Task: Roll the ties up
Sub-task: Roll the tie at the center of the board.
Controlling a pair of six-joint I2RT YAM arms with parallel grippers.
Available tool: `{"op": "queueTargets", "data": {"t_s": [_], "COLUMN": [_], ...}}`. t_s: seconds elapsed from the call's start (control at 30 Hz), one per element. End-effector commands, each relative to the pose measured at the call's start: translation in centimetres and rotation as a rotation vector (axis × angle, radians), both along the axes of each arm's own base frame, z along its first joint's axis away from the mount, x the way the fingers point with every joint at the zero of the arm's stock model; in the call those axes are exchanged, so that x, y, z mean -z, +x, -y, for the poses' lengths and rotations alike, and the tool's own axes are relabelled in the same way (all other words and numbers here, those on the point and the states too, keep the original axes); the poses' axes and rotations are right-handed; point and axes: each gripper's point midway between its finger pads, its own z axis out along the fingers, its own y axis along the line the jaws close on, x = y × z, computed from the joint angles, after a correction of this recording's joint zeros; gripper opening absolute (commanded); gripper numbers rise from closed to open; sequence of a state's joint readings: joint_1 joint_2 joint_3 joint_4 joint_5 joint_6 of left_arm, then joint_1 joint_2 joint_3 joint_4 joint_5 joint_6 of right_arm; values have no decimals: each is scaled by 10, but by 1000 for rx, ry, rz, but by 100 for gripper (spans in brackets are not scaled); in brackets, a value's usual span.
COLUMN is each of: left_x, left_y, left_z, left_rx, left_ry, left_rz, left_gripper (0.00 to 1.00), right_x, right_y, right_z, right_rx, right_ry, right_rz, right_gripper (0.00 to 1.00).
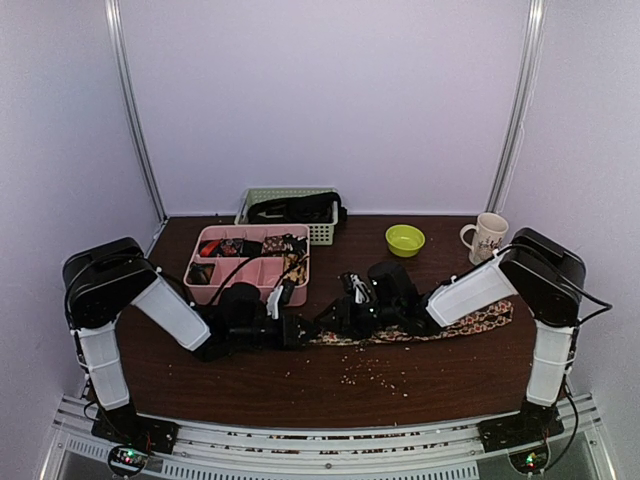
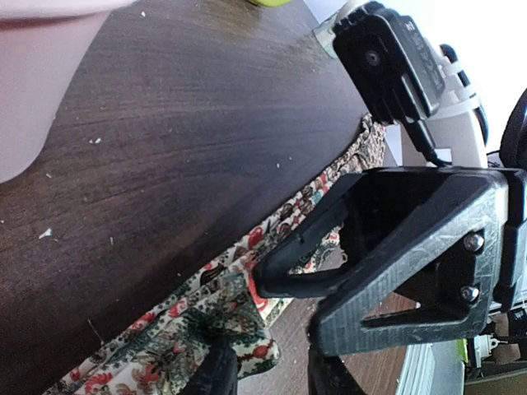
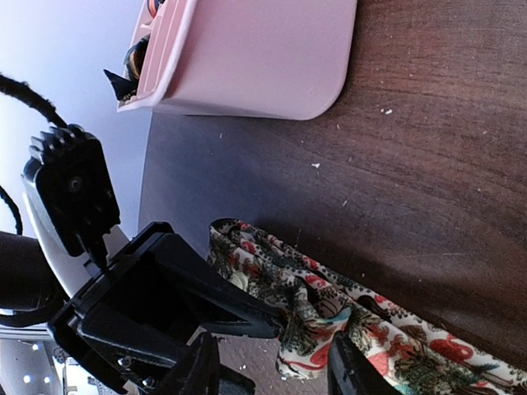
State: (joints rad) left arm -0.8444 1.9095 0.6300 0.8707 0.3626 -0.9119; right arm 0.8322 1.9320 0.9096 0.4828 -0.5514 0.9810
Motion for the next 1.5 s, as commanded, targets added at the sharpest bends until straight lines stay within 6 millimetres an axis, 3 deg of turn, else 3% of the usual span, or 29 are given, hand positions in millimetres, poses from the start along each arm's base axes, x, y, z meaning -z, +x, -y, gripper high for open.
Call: {"op": "queueTargets", "data": {"t_s": [0.0, 0.1, 0.2, 0.4, 0.53, 0.67, 0.83, 1.0, 1.33, 1.47], "left_x": [-17, -20, -30, -45, -40, -40, -30, -11, 20, 29], "left_y": [-1, -3, -3, -2, -2, -2, -7, -5, 13, 10], "left_z": [7, 6, 3, -22, -33, -55, -64, -51, -25, -20], "left_rx": [23, 30, 34, 49, 119, 182, 348, 501, 599, 632], "left_ry": [-74, -90, -106, -54, 139, 353, 510, 562, 581, 559], "left_rz": [47, 56, 88, 190, 299, 482, 672, 737, 749, 724], "left_gripper": [33, 35, 39, 70, 79, 80, 80, 80, 79, 70], "right_x": [12, 17, 27, 43, 41, 34, 29, 25, 17, 16], "right_y": [2, 3, 4, 1, 3, 6, 9, 10, 11, 13], "right_z": [-6, -7, -6, 6, 10, 10, 5, 3, 3, 4], "right_rx": [-6, -8, -14, -16, -11, -15, -33, -45, -57, -53], "right_ry": [-51, -68, -118, -202, -216, -214, -206, -196, -170, -162], "right_rz": [7, 4, 10, 11, 25, 46, 58, 69, 80, 79], "right_gripper": [44, 38, 23, 2, 0, 0, 0, 0, 0, 0]}}
